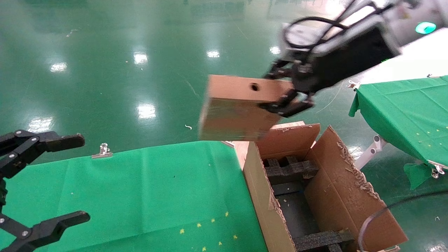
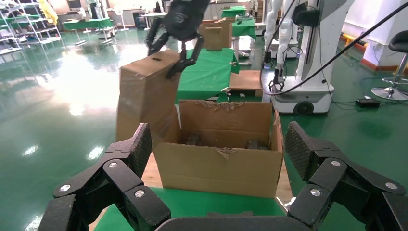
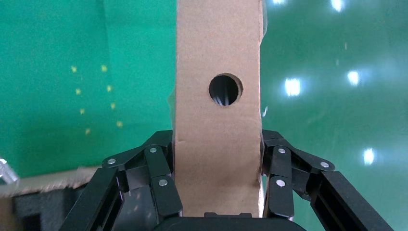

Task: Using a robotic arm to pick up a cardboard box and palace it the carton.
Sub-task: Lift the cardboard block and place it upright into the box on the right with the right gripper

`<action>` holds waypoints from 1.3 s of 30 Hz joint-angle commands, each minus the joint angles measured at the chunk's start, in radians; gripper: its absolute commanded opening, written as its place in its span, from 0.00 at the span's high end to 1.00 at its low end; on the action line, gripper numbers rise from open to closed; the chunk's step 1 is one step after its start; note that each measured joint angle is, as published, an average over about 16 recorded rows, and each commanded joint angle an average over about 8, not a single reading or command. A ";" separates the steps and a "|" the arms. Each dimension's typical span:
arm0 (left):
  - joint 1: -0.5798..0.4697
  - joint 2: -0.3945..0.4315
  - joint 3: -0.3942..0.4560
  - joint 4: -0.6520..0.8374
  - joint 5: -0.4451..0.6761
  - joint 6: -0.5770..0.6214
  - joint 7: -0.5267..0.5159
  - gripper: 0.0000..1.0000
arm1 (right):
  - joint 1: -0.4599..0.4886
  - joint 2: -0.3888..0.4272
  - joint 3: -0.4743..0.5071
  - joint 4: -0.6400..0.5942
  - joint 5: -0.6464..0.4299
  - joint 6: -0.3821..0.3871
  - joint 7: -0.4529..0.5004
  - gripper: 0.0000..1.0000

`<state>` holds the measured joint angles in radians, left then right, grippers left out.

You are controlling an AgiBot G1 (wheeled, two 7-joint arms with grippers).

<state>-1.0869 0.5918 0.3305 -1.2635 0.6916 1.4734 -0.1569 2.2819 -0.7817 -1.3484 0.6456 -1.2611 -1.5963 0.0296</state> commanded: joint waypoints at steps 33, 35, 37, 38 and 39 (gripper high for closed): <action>0.000 0.000 0.000 0.000 0.000 0.000 0.000 0.00 | 0.153 0.473 -0.349 0.312 0.021 0.024 0.212 1.00; 0.000 0.000 0.000 0.000 0.000 0.000 0.000 0.00 | 0.144 0.480 -0.356 0.317 0.020 0.048 0.237 1.00; 0.000 0.000 0.000 0.000 0.000 0.000 0.000 0.00 | 0.133 0.490 -0.363 0.326 0.014 0.082 0.280 1.00; 0.000 0.000 0.001 0.000 0.000 0.000 0.000 0.00 | 0.127 0.498 -0.366 0.334 0.010 0.103 0.309 1.00; 0.000 0.000 0.001 0.000 0.000 0.000 0.000 0.00 | 0.121 0.508 -0.369 0.345 0.006 0.127 0.342 1.00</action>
<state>-1.0868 0.5915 0.3311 -1.2631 0.6911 1.4731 -0.1565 2.4049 -0.2637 -1.7166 1.0089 -1.2618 -1.4592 0.3984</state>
